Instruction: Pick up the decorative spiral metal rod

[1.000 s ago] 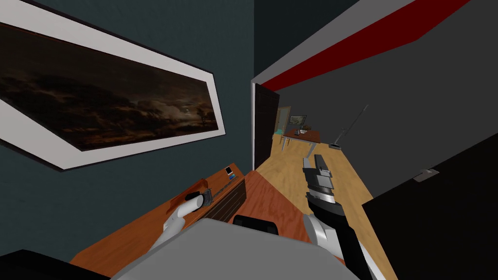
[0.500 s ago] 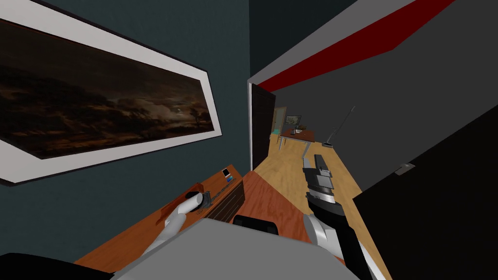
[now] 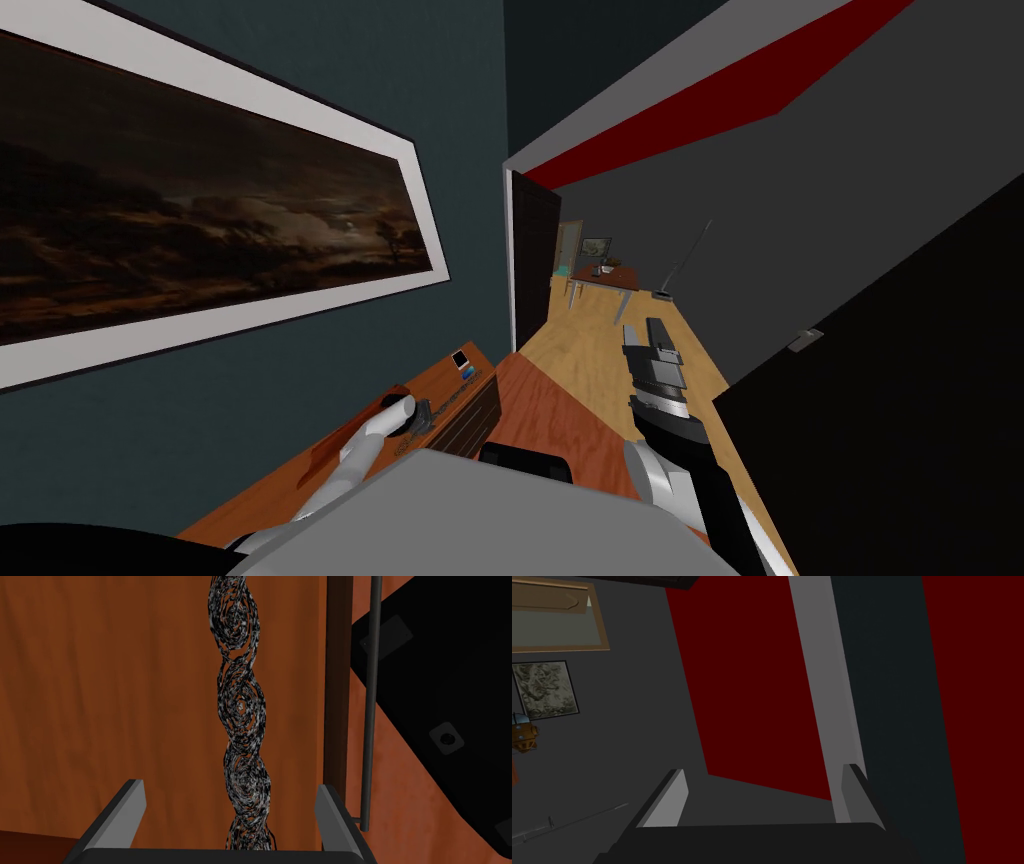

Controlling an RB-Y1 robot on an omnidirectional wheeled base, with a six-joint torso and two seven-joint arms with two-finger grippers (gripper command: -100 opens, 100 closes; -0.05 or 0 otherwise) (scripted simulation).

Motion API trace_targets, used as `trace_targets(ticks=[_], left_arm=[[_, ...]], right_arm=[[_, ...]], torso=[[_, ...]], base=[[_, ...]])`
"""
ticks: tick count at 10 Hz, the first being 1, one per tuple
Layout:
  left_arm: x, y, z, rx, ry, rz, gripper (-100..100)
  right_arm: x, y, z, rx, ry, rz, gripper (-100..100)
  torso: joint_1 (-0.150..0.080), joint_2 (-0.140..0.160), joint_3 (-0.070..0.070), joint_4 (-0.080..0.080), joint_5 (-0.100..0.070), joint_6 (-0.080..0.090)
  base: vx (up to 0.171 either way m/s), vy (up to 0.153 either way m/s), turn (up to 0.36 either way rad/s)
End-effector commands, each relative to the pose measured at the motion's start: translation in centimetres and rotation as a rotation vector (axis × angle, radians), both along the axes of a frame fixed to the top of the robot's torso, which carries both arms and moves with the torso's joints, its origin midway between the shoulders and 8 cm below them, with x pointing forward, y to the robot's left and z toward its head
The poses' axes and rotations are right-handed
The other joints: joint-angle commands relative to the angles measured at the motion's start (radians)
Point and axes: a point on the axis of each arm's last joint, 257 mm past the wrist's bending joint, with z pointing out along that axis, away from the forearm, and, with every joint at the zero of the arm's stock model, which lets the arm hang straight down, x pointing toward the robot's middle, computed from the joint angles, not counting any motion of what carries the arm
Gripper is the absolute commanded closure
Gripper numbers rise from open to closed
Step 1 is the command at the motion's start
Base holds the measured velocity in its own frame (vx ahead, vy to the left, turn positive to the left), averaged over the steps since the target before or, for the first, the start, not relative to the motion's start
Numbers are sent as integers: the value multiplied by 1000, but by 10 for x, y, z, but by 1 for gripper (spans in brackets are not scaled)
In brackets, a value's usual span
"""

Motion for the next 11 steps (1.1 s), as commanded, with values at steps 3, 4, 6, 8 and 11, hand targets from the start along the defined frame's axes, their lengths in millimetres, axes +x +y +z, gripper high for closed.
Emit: trace_targets(ticks=[3, 4, 6, 8, 11], left_arm=[[-11, -1, -8, -51, 63, 35, -100], [-11, -1, -8, -69, 79, 46, -100], [-21, -3, -14, -93, 114, 64, -100], [-27, -6, -16, -125, 147, 84, -100], [-28, -8, -16, -139, 160, 92, -100]], right_arm=[[0, 0, 0, 0, 0, 0, 0], [0, 0, 0, 0, 0, 0, 0], [0, 0, 0, 0, 0, 0, 0], [0, 0, 0, 0, 0, 0, 0], [0, 0, 0, 0, 0, 0, 0]], torso=[[0, 0, 0, 0, 0, 0], [0, 0, 0, 0, 0, 0], [0, 0, 0, 0, 0, 0], [-1, 0, 0, 0, 0, 0], [-1, -1, 0, 0, 0, 0]], base=[[35, 4, -82], [42, 10, -166], [34, 2, -47], [40, 1, -125], [34, 3, -49]])
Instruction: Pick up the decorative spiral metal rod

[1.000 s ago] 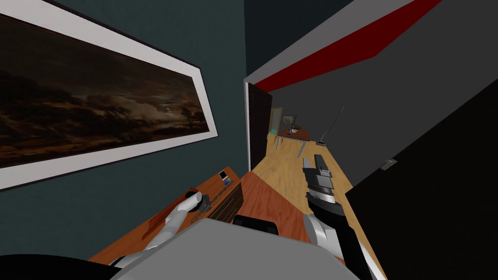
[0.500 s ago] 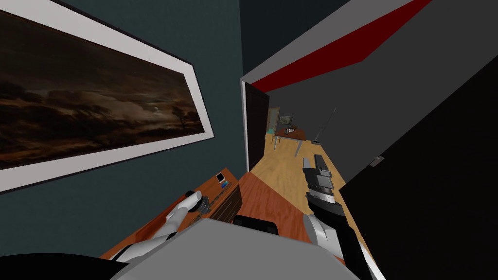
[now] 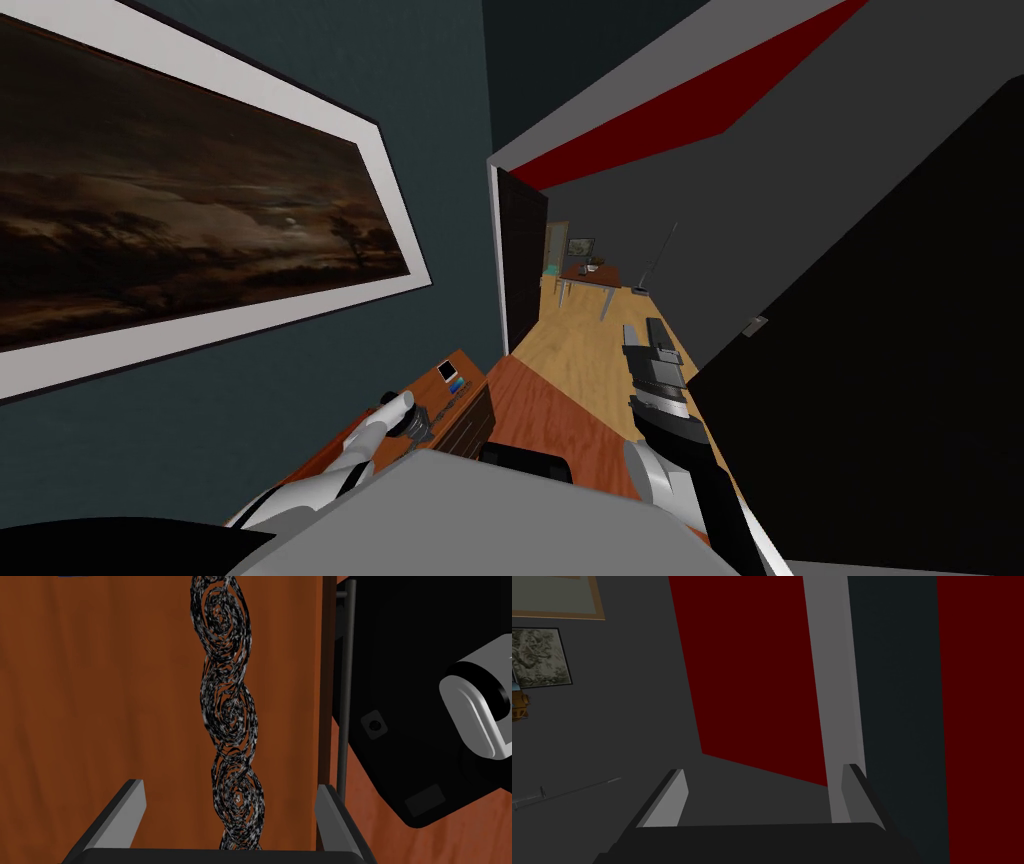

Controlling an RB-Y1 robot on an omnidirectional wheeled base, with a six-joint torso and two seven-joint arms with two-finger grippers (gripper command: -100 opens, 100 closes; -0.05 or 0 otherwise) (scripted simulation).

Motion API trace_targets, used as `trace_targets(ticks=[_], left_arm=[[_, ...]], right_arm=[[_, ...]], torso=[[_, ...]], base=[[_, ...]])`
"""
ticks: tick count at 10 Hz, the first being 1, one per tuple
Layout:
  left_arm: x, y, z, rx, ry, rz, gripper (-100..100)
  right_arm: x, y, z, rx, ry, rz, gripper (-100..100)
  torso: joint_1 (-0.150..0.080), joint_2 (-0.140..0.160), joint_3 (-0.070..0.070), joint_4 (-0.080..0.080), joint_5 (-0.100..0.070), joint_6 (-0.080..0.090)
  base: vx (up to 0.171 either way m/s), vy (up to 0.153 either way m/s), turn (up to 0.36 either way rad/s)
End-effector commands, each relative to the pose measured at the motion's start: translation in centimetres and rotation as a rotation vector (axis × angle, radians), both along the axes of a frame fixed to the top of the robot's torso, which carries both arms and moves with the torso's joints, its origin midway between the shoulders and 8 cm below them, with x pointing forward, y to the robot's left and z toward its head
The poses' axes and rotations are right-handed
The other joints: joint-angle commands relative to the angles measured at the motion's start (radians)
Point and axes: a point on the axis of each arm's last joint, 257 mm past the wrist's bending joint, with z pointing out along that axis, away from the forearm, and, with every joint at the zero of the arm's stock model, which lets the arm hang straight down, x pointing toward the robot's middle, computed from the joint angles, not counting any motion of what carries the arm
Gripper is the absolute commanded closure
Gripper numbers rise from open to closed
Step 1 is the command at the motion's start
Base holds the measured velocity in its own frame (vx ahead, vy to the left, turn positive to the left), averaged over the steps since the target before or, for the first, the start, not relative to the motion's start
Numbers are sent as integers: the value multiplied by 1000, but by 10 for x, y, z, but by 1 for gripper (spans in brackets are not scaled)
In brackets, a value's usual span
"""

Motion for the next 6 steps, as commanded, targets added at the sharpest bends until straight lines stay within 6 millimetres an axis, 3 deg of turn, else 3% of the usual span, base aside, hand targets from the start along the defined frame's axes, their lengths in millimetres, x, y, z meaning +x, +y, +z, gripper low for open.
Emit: trace_targets(ticks=[1, 2, 5, 6], left_arm=[[0, 0, 0, 0, 0, 0, 0], [-3, -12, -10, 0, -1, -2, -100], [-6, -27, -22, -1, -2, -6, -100], [-5, -23, -19, -3, 0, -3, -100]], right_arm=[[0, 0, 0, 0, 0, 0, 0], [0, 0, 0, 0, 0, 0, 0], [0, 0, 0, 0, 0, 0, 0], [0, 0, 0, 0, 0, 0, 0]], torso=[[0, 0, 0, 0, 0, 0], [0, 1, 1, 0, 0, 0], [3, 0, 0, 0, 1, 0], [4, -1, 0, 0, 1, 0]], base=[[0, 0, 0], [16, 45, 20], [30, 55, 9], [4, 15, -7]])
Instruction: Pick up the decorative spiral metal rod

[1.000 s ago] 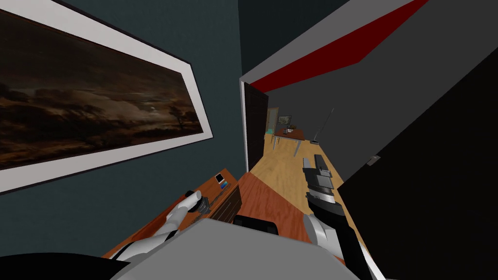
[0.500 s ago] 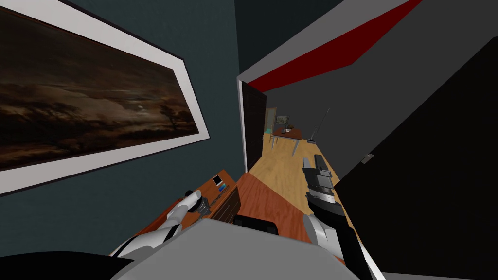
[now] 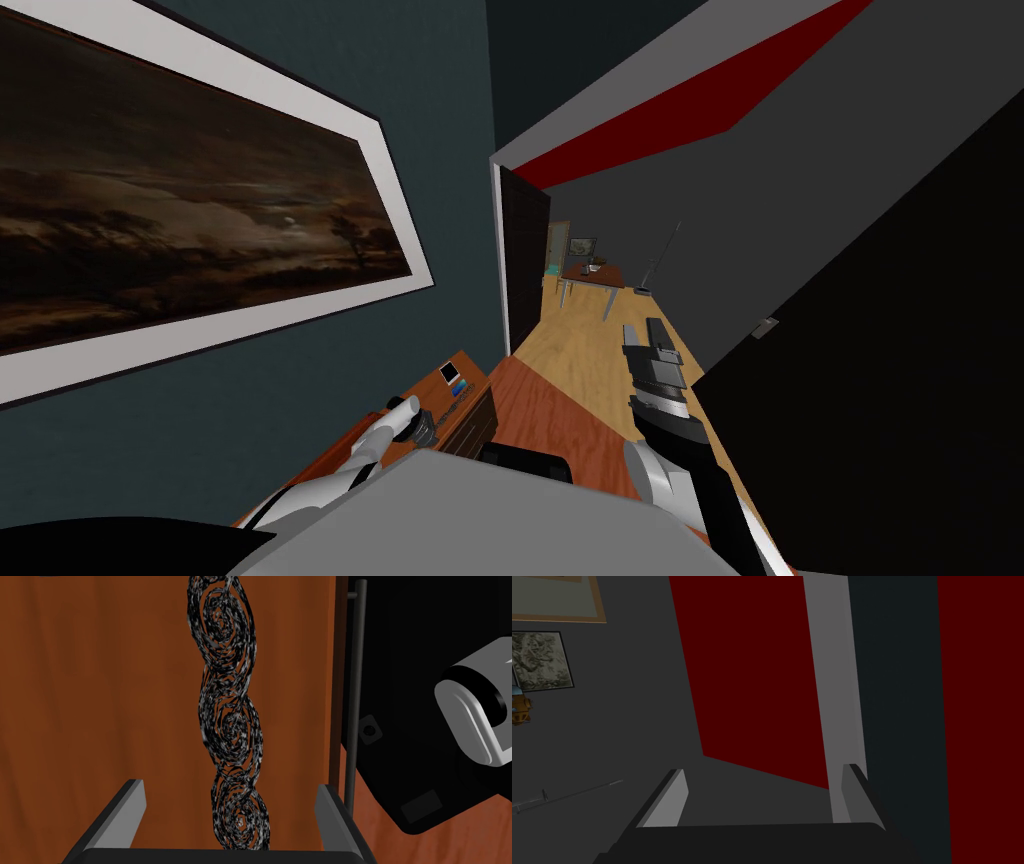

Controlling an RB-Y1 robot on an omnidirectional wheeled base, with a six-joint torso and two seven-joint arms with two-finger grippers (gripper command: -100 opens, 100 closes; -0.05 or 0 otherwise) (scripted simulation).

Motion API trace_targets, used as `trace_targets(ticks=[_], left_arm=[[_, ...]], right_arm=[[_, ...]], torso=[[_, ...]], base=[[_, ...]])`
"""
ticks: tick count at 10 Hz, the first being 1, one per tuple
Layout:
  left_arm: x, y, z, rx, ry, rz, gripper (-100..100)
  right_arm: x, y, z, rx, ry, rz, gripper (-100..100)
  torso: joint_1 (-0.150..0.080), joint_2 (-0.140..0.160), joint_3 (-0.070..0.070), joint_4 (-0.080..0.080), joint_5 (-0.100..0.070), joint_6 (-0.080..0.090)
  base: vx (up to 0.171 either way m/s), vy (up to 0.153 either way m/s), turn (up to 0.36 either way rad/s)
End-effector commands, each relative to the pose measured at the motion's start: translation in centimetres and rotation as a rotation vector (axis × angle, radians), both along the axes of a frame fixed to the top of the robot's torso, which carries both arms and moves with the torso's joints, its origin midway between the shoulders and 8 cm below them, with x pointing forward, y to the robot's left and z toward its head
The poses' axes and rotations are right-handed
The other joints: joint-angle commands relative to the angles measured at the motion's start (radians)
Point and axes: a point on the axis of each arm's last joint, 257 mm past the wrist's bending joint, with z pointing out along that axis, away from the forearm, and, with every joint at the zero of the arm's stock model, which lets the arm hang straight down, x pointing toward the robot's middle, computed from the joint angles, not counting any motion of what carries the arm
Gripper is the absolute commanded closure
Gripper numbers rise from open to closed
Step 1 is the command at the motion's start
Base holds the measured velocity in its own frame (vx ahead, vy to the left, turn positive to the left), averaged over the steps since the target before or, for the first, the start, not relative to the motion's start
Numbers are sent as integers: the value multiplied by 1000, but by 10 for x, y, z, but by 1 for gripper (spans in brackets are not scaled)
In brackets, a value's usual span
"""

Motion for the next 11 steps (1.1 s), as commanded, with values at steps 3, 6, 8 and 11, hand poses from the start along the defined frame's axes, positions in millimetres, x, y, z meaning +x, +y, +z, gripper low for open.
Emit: trace_targets(ticks=[3, 6, 8, 11], left_arm=[[-1, -1, -1, -4, 2, 1, 100], [-1, -1, 0, -3, 2, 1, 0], [3, 17, 14, 1, 1, 3, 100], [4, 20, 18, 3, 0, 3, 0]], right_arm=[[0, 0, 0, 0, 0, 0, 0], [0, 0, 0, 0, 0, 0, 0], [0, 0, 0, 0, 0, 0, 0], [0, 0, 0, 0, 0, 0, 0]], torso=[[1, 0, 0, 0, 0, 1], [2, -1, 0, 0, 1, 0], [0, 0, 0, 0, 0, 0], [-1, 1, 1, 0, 0, 0]], base=[[0, 0, 0], [0, 0, 0], [-25, -55, -15], [-17, -33, -3]])
